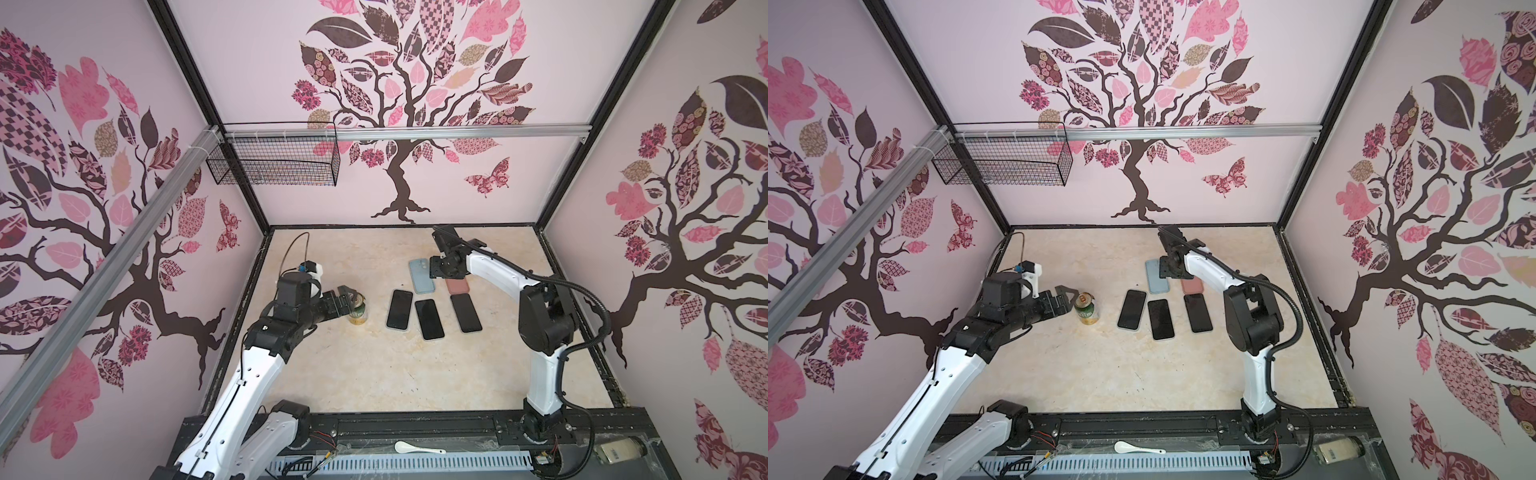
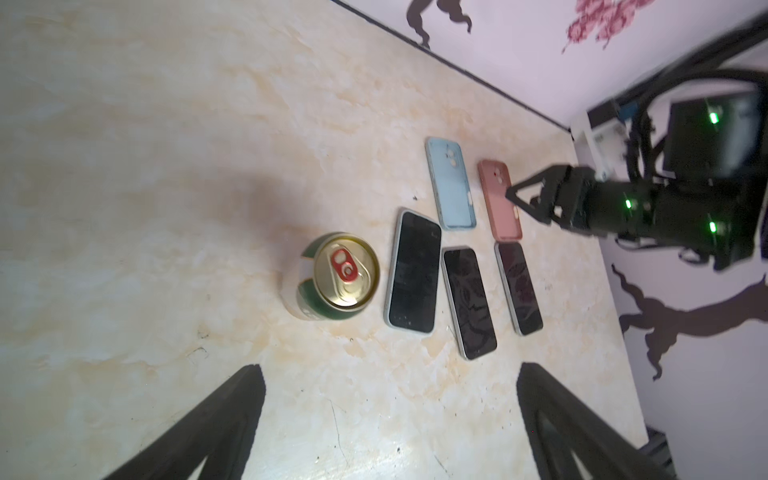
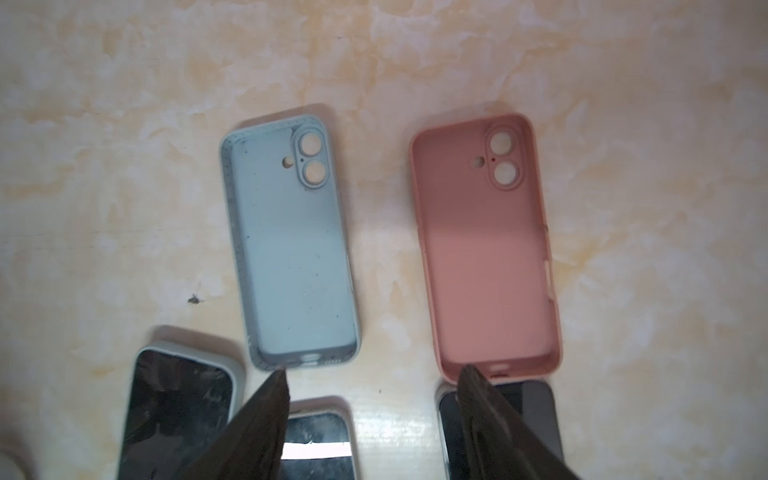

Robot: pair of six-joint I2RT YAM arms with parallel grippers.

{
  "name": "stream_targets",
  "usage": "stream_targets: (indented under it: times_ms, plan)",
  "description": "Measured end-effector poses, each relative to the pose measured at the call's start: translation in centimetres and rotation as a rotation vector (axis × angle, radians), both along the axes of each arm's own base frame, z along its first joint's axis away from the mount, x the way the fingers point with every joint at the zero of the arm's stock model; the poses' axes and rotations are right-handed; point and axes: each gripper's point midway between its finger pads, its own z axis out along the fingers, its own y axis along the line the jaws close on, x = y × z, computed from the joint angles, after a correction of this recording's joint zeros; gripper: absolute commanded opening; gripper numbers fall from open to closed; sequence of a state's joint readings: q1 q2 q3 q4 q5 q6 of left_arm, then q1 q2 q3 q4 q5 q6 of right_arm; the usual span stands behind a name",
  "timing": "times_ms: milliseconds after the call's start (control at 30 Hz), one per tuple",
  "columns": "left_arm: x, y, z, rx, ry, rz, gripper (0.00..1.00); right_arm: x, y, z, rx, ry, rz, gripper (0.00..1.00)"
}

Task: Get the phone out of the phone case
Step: 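Move the right gripper back over the phones while the left arm draws back, then lower the right gripper onto the light-blue-cased phone and grip its end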

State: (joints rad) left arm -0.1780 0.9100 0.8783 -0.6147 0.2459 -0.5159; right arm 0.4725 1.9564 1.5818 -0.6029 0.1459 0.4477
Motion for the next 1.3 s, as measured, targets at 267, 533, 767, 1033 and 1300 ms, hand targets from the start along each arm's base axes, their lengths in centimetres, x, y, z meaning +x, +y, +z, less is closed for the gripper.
stream_targets:
  times_ms: [267,533,767,1033,1300]
  plan:
    - [0.7,5.0,-0.2,-0.113,-0.002,0.167,0.98,-4.7,5.9,0.3,0.108,0.016,0.018,0.79]
    - [0.6,5.6,-0.3,-0.133,0.003,0.192,0.98,-9.3,11.0,-0.8,0.147,0.069,0.071,0.89]
    - [0.6,5.7,-0.3,-0.137,0.001,0.193,0.98,-10.6,14.5,-0.8,0.18,0.078,0.095,0.89]
    - [0.5,5.7,-0.2,-0.136,-0.001,0.193,0.98,-10.2,15.0,-4.1,0.106,0.144,0.07,0.96]
    - [0.5,5.6,-0.2,-0.138,-0.001,0.186,0.98,-10.3,14.8,-5.6,0.057,0.169,0.061,0.96]
